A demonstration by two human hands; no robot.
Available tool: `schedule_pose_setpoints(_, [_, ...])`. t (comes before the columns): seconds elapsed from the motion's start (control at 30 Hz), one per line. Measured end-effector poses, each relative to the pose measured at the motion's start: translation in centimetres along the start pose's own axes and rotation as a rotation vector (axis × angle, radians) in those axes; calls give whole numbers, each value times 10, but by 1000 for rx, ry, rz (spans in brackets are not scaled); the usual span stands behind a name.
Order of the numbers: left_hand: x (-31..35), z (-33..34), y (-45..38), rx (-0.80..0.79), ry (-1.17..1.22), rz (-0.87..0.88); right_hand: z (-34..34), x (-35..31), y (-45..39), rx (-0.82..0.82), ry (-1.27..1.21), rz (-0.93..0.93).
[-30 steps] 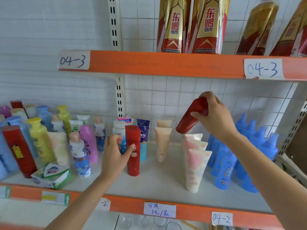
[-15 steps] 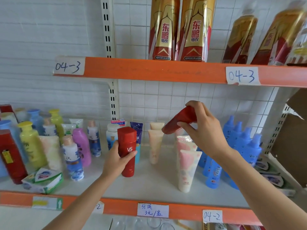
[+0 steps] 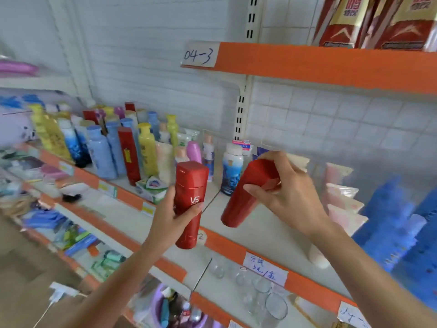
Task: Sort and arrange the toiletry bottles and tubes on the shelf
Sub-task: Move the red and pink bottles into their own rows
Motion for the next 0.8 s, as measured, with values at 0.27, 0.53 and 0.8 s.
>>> schedule_pose_setpoints(0.27, [-46,-114,-10,74,-12,-71,98,-51,-42,-48,-36,-28])
schedule_pose_setpoints(0.53, [-91,-278,-42,95,-51,-97,234,-141,-105,-28,-109,-54])
schedule_pose_setpoints(0.8, [-132,-362,-56,165,-7,-157,338,-190,-158,-143,-194,-71])
Point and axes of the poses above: each hand's wrist, its own y-axis away from the middle knuckle, its own z-axis out of the palm, x = y × z, the point moved 10 cm from there along -y, towards the middle knuckle, and after that the axes turned 10 degrees about -y, right-handed, at the moved point
